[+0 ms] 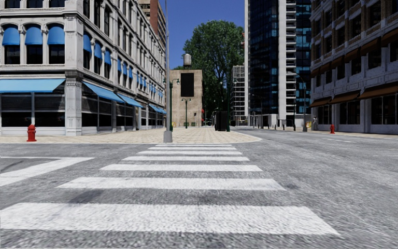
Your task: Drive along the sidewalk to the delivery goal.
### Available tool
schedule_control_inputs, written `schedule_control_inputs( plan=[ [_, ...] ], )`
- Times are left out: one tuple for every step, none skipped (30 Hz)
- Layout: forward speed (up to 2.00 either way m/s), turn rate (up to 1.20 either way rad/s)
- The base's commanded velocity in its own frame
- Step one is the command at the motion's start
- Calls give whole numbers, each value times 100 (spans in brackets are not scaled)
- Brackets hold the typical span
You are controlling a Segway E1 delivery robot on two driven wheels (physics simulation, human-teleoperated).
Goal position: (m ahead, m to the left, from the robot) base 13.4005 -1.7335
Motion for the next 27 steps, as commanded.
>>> schedule_control_inputs(
  plan=[
    [200, 0],
    [200, 0],
    [200, 0],
    [200, 0],
    [200, 0],
    [200, 0],
    [200, 0],
    [200, 0],
    [200, 0],
    [200, 0],
    [200, 0],
    [200, 0],
    [200, 0],
    [200, 0],
    [200, 0],
    [200, 0],
    [200, 0],
    [200, 0],
    [200, 0],
    [200, 0],
    [200, 0],
    [200, 0],
    [200, 0],
    [200, 0],
    [200, 0],
    [200, 0],
    [200, 0]
  ],
)
